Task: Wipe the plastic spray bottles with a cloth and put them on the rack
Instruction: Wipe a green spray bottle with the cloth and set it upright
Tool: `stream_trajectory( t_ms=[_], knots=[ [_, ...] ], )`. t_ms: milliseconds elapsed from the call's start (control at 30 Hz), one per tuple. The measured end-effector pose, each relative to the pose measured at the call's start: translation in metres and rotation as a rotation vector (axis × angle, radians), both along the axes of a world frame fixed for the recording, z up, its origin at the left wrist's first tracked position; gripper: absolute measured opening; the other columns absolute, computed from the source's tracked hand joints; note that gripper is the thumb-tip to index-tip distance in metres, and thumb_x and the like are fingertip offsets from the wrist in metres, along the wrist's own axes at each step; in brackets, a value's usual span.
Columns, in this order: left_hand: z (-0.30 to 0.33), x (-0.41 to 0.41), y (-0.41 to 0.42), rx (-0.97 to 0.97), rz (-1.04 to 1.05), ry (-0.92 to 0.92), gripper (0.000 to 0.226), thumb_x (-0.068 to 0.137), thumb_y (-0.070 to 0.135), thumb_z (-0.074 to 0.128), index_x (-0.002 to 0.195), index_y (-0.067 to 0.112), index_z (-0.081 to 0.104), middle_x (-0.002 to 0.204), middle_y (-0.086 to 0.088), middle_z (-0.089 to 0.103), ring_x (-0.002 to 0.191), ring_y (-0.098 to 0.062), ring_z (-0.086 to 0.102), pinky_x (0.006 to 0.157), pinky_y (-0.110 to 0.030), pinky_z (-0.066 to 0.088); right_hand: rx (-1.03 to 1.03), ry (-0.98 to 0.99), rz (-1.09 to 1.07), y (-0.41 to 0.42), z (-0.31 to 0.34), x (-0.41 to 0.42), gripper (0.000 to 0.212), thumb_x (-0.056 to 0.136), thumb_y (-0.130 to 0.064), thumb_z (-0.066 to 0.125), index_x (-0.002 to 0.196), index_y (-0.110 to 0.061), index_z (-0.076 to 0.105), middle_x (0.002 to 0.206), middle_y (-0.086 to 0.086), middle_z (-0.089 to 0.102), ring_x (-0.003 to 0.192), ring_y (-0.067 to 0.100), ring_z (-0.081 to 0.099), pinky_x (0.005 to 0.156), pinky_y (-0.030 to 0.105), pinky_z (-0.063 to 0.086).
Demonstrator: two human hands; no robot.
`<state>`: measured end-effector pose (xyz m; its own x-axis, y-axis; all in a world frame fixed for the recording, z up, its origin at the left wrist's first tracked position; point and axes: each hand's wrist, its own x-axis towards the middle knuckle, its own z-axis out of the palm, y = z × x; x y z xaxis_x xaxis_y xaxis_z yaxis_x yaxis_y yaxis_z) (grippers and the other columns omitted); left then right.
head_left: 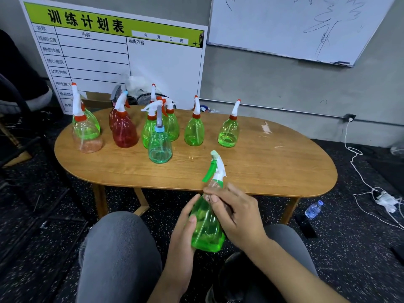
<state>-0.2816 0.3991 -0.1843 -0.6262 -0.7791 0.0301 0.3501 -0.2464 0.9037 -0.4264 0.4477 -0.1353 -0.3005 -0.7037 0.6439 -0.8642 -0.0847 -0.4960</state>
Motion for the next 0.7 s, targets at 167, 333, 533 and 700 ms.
stream_trajectory(
  t_ms=[167, 333, 533, 700],
  knots=[
    [0.003, 0.002, 0.003, 0.078, -0.027, 0.089, 0.049, 0.102, 0.032, 0.040, 0.149, 0.027, 0.053, 0.135, -0.012, 0.072, 0.124, -0.028, 0.070, 0.090, -0.029, 0.060, -0.024, 0.367, 0.238, 0.026, -0.011, 0.020, 0.024, 0.102, -0.029, 0.063, 0.117, -0.020, 0.080, 0.092, -0.008, 0.046, 0.073, 0.009, 0.050, 0.063, 0.019, 0.041],
    [0.010, 0.003, 0.003, 0.087, -0.012, 0.125, 0.050, 0.102, 0.031, 0.039, 0.149, 0.023, 0.054, 0.133, -0.018, 0.072, 0.120, -0.030, 0.072, 0.089, -0.029, 0.061, -0.041, 0.479, 0.299, 0.029, -0.007, 0.019, 0.021, 0.099, -0.026, 0.067, 0.113, -0.019, 0.081, 0.093, -0.008, 0.042, 0.073, 0.009, 0.047, 0.064, 0.017, 0.036],
    [0.011, 0.001, 0.001, 0.073, 0.019, 0.082, 0.044, 0.108, 0.035, 0.048, 0.149, 0.022, 0.053, 0.139, -0.005, 0.070, 0.127, -0.026, 0.069, 0.086, -0.032, 0.062, -0.078, 0.053, 0.011, -0.005, 0.011, -0.004, 0.030, 0.105, -0.035, 0.057, 0.120, -0.020, 0.078, 0.078, -0.010, 0.047, 0.060, 0.004, 0.046, 0.047, 0.027, 0.042],
    [0.006, 0.001, -0.001, 0.080, 0.029, 0.091, 0.050, 0.104, 0.034, 0.040, 0.152, 0.022, 0.051, 0.144, -0.005, 0.068, 0.133, -0.026, 0.065, 0.104, -0.042, 0.058, -0.041, 0.082, 0.046, -0.004, 0.003, 0.011, 0.028, 0.105, -0.032, 0.056, 0.119, -0.023, 0.078, 0.081, -0.014, 0.044, 0.062, 0.001, 0.043, 0.052, 0.019, 0.038]
  ],
)
